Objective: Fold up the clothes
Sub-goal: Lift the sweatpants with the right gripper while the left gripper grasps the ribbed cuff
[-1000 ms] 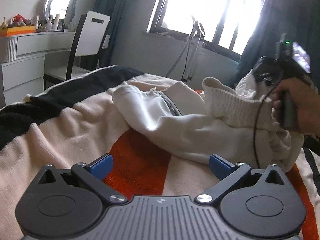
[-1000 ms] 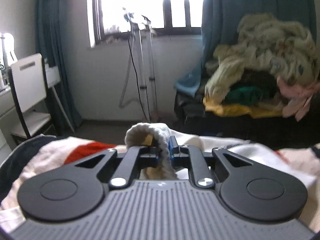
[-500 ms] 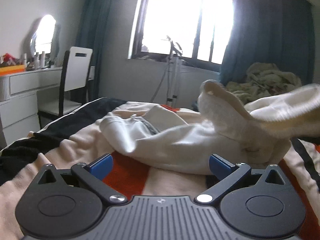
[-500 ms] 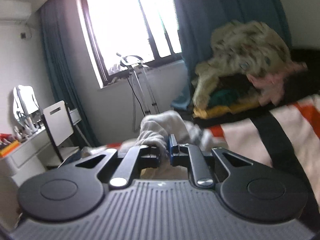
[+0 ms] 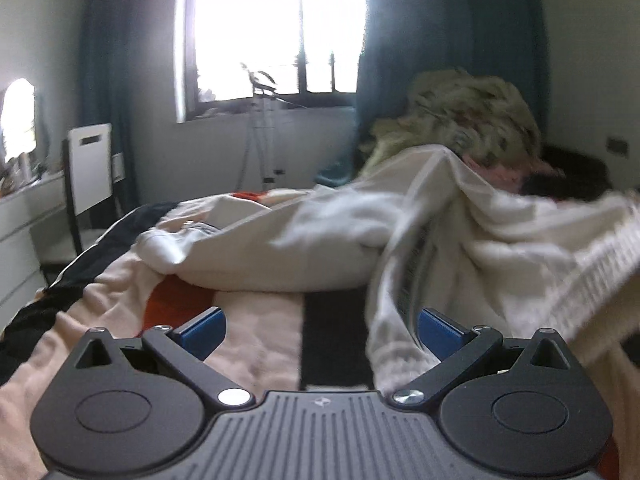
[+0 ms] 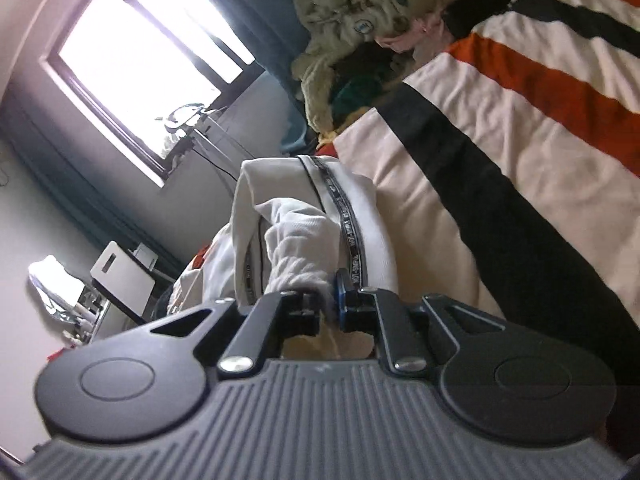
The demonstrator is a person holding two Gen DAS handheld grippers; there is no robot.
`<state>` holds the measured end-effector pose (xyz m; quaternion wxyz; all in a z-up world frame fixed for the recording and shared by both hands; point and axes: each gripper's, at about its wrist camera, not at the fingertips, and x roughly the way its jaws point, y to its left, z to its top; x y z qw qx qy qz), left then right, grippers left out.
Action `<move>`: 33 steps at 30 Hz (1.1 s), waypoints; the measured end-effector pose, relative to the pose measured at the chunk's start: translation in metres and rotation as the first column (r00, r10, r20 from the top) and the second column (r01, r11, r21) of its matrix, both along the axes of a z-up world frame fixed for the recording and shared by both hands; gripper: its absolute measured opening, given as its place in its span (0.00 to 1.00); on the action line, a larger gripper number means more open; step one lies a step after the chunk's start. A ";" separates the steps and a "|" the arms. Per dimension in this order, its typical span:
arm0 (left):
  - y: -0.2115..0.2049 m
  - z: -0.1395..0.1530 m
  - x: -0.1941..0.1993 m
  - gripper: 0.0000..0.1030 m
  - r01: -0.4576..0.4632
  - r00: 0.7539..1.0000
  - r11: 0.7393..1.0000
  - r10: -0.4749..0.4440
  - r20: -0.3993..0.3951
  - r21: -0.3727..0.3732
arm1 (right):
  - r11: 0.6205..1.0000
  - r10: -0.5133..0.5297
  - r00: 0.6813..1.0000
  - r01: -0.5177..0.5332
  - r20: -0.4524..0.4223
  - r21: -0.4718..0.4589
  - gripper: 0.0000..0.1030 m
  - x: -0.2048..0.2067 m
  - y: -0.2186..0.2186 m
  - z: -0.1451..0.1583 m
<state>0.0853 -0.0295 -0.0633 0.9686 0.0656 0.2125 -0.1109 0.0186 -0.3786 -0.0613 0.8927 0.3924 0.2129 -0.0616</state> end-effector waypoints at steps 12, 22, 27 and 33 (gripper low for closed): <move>-0.054 -0.054 0.017 1.00 0.099 0.995 0.951 -0.094 -0.032 0.294 | 0.993 -0.045 0.998 0.049 -0.039 0.110 0.12 -0.004 -0.021 -0.019; -0.052 -0.059 0.033 0.97 0.122 0.991 0.950 -0.101 -0.086 0.287 | 0.979 -0.095 0.990 0.113 -0.105 0.171 0.12 0.000 -0.032 -0.033; -0.048 -0.063 0.023 0.97 0.177 0.978 0.944 -0.135 -0.161 0.279 | 0.977 -0.105 0.989 0.122 -0.105 0.172 0.12 -0.002 -0.030 -0.032; -0.054 -0.066 0.030 0.96 0.149 0.986 0.939 -0.119 -0.113 0.311 | 0.976 -0.117 0.986 0.136 -0.118 0.169 0.12 0.000 -0.030 -0.034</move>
